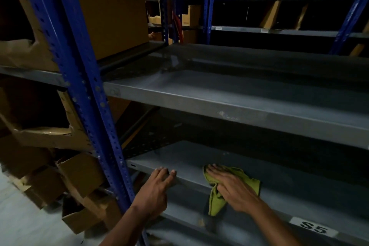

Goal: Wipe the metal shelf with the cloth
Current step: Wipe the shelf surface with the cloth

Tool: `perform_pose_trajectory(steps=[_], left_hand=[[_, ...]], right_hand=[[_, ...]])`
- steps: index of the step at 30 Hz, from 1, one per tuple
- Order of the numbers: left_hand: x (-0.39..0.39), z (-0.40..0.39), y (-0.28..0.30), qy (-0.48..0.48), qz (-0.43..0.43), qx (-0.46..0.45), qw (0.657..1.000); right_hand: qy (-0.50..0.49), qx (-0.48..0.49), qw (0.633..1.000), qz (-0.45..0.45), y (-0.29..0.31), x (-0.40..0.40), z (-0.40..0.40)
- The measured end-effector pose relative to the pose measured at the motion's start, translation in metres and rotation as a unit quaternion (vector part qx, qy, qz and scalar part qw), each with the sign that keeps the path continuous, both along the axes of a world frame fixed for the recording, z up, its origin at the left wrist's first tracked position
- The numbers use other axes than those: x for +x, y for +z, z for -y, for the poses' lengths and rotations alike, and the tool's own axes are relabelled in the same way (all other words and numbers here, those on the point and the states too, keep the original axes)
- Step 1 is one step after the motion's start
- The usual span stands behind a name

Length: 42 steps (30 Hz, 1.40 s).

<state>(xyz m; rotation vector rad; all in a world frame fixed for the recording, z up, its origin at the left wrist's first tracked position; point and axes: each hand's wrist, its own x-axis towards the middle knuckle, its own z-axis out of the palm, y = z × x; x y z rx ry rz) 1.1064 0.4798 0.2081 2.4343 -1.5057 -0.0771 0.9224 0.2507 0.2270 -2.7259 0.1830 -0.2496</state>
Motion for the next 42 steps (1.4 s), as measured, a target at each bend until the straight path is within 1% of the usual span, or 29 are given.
perform_pose_trajectory(steps=[7, 11, 14, 17, 23, 28, 30, 34, 36, 39, 42], left_hand=[[0.002, 0.003, -0.009, 0.007, 0.007, 0.008, 1.0], [0.002, 0.004, -0.013, 0.007, 0.025, 0.009, 1.0], [0.003, 0.004, -0.014, 0.012, 0.015, 0.012, 1.0], [0.003, 0.004, -0.014, 0.012, 0.029, 0.009, 0.999], [0.0, 0.005, -0.012, 0.025, 0.015, 0.0, 1.0], [0.001, 0.004, -0.011, 0.036, -0.011, 0.014, 0.999], [0.001, 0.004, -0.012, 0.038, -0.013, 0.021, 0.999], [0.001, 0.004, -0.012, 0.037, -0.018, 0.019, 0.999], [0.0, 0.005, -0.013, 0.037, -0.009, 0.008, 0.999], [-0.004, 0.005, -0.01, 0.029, -0.001, -0.01, 1.0], [-0.004, 0.005, -0.004, 0.014, 0.063, -0.018, 0.998]], right_hand=[[0.001, -0.01, 1.0, -0.012, -0.002, 0.001, 0.002], [-0.005, -0.031, 0.999, -0.017, -0.007, 0.002, 0.004], [-0.015, -0.039, 0.999, -0.022, -0.009, 0.004, 0.004], [-0.018, -0.051, 0.998, -0.028, -0.011, 0.005, 0.002], [-0.034, -0.092, 0.994, -0.04, -0.01, 0.004, -0.006], [-0.038, -0.121, 0.991, -0.043, -0.01, 0.003, -0.011], [-0.027, -0.116, 0.992, -0.04, -0.012, 0.002, -0.014], [-0.004, -0.042, 0.999, -0.031, -0.014, 0.005, -0.017], [-0.007, -0.031, 0.999, -0.031, -0.011, 0.013, -0.017], [-0.01, -0.078, 0.996, -0.043, -0.009, 0.037, -0.019], [-0.037, -0.121, 0.99, -0.063, -0.009, 0.065, -0.022]])
